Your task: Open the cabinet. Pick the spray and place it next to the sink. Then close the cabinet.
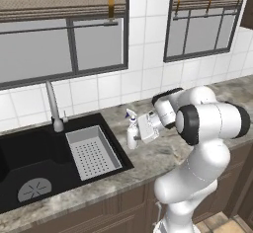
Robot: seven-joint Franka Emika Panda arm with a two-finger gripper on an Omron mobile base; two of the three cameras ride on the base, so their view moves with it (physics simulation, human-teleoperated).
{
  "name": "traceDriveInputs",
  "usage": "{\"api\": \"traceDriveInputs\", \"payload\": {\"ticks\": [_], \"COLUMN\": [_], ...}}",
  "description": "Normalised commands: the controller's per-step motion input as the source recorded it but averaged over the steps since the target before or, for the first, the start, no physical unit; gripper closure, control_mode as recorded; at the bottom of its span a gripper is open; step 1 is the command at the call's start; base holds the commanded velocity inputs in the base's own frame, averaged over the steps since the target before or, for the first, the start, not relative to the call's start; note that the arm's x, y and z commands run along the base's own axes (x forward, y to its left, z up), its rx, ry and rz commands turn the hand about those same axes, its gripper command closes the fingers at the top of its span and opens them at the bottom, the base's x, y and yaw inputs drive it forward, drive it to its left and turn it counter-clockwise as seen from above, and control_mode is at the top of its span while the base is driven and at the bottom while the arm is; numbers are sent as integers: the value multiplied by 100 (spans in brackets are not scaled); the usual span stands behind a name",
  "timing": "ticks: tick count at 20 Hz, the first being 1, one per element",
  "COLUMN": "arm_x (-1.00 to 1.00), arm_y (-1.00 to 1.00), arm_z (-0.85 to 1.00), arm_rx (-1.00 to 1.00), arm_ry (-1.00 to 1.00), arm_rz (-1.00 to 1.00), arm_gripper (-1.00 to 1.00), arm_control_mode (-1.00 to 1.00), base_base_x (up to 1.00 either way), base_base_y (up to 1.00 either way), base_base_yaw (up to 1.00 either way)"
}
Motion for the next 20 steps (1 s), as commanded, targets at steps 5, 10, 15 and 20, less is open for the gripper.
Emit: {"api": "traceDriveInputs", "payload": {"ticks": [5, 10, 15, 20], "arm_x": [1, 0, -2, 0], "arm_y": [0, 0, 0, 0], "arm_z": [-27, -29, -3, 0], "arm_rx": [0, 0, 0, 0], "arm_ry": [0, 0, 0, 0], "arm_rz": [0, 0, 0, 0], "arm_gripper": [100, 100, 100, -100], "arm_control_mode": [-100, -100, -100, -100], "base_base_x": [0, 0, 0, 0], "base_base_y": [0, 0, 0, 0], "base_base_yaw": [0, 0, 0, 0]}}
